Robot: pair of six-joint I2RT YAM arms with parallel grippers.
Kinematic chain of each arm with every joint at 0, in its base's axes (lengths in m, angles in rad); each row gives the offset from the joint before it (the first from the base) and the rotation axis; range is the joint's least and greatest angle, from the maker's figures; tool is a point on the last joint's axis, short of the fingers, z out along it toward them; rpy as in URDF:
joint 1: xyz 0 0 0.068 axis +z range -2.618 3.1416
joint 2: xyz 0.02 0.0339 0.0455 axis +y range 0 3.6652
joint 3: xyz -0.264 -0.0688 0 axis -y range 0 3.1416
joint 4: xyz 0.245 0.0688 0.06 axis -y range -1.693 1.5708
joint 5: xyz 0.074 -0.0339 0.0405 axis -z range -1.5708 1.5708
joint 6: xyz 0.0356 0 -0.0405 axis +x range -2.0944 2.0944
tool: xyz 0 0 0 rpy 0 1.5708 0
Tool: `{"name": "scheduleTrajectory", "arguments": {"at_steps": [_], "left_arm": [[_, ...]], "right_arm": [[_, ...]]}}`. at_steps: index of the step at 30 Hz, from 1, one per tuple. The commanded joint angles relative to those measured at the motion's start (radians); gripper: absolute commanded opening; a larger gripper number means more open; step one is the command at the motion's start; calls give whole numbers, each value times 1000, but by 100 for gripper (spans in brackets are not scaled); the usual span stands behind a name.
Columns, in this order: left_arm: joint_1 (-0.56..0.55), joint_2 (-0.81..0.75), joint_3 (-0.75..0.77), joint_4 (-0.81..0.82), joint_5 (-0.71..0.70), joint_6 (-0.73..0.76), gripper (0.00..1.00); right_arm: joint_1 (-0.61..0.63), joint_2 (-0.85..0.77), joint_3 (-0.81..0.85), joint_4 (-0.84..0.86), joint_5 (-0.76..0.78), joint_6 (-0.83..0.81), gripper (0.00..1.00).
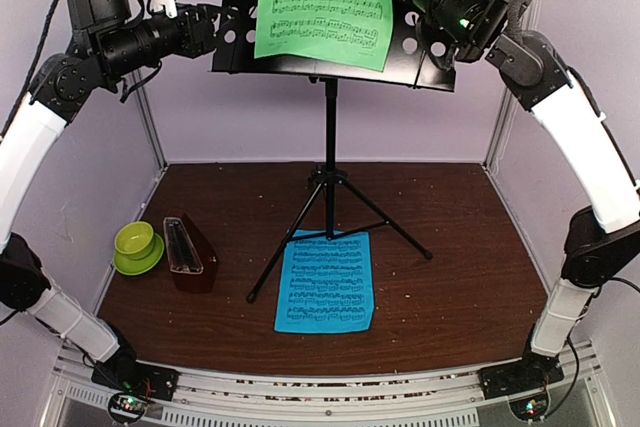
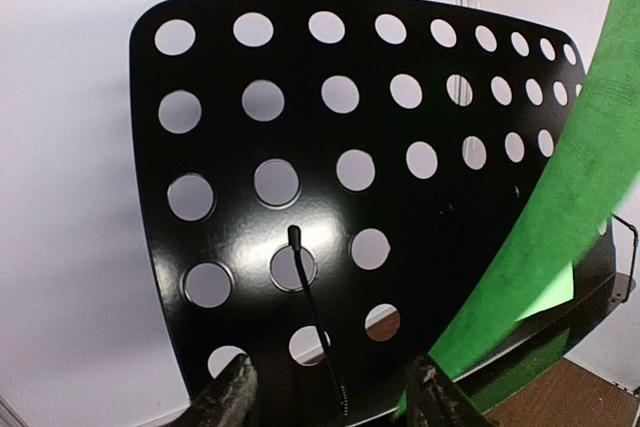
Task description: Set up the instrument practice props
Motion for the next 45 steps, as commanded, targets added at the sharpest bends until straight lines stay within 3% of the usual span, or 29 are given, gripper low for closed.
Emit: {"name": "scheduleTrajectory", "arguments": {"at_steps": [1, 17, 23, 31, 39, 45], "left_arm": [[7, 20, 31, 14, 22, 6, 53], [6, 143, 143, -5, 5, 47, 40], [6, 179, 178, -13, -74, 45, 34], [5, 221, 215, -27, -153, 49, 36], [6, 220, 205, 18, -148, 50, 19], [6, 143, 71, 169, -165, 37, 6]], "right_arm": [[-1, 15, 25, -11, 75, -23, 0], [0, 27, 25, 73, 91, -202, 0], [-1, 25, 19, 77, 61, -208, 0], [0, 24, 13, 73, 49, -201, 0], [0, 28, 9, 72, 62, -204, 0], [1, 29, 3, 73, 67, -202, 0]]}}
